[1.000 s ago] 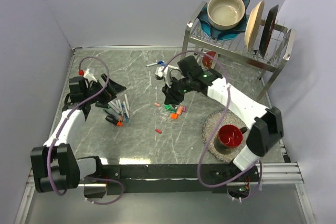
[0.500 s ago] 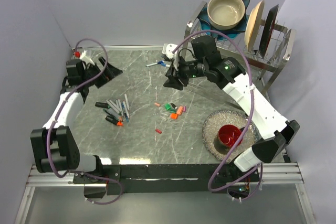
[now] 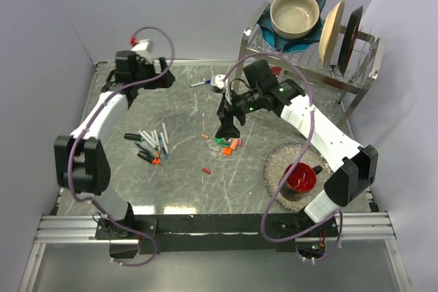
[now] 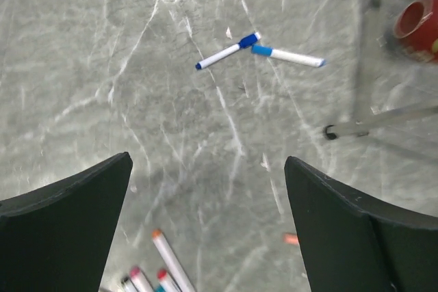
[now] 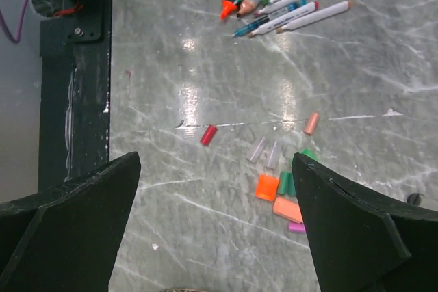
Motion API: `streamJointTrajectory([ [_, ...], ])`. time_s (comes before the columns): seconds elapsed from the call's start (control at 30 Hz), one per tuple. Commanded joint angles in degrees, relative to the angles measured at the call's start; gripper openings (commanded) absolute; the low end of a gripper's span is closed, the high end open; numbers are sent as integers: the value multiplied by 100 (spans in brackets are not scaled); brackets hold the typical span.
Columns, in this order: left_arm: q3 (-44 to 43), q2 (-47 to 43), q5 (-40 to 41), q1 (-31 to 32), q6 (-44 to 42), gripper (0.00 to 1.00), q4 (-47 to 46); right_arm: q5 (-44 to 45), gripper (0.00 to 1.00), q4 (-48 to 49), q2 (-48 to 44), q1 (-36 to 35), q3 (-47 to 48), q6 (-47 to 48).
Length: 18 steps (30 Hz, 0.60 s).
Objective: Open the pen caps
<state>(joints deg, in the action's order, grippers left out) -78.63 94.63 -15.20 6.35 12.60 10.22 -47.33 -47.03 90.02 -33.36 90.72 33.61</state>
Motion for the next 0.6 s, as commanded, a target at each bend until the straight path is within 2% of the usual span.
streamJointTrajectory([
  [0.0,-1038,888,509,339,-1030,99,566,-172,100,-141,-141,32,-360,419],
  [0.13,-2225,2012,649,665,-1584,99,903,276,100,623,-529,32,-1230,339],
  [0.33,-3692,3392,97,842,-2648,97,1201,356,100,669,-503,41,-1856,646],
  [0.43,-4615,4052,-368,842,-3245,92,1588,391,100,546,-380,49,-1847,770],
  [0.57,-4951,4458,-852,842,-3878,78,1414,453,100,449,-222,41,-1768,849],
])
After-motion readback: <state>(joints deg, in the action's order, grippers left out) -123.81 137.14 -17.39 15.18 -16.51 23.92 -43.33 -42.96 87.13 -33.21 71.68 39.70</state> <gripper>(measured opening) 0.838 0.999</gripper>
